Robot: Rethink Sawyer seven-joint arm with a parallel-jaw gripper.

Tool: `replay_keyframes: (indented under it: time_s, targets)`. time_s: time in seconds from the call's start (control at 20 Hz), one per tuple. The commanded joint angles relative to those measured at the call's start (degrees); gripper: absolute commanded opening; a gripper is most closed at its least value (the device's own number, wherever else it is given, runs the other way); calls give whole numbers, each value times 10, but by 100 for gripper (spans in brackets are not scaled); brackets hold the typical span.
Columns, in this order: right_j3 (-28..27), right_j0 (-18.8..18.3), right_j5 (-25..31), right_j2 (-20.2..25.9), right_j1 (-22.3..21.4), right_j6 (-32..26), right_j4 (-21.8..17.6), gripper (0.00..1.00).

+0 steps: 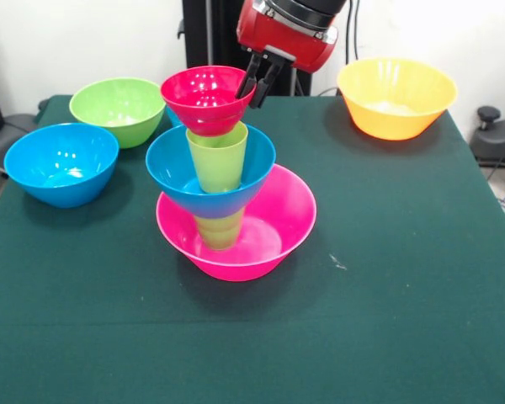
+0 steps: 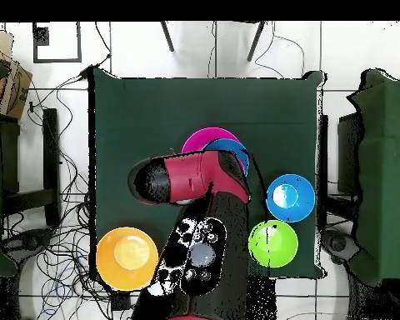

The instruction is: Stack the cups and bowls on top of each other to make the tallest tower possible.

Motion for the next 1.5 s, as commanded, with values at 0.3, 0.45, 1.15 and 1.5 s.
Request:
replay_keyframes:
  time_s: [0.3, 0.45, 1.15, 1.5]
  targets:
    - [0, 4, 9, 66, 25, -25, -21, 0]
    - [-3, 5, 12, 66, 26, -24, -21, 0]
    - [-9, 7, 23, 64, 23, -29, -23, 0]
    - [-7, 9, 22, 62, 21, -29, -25, 0]
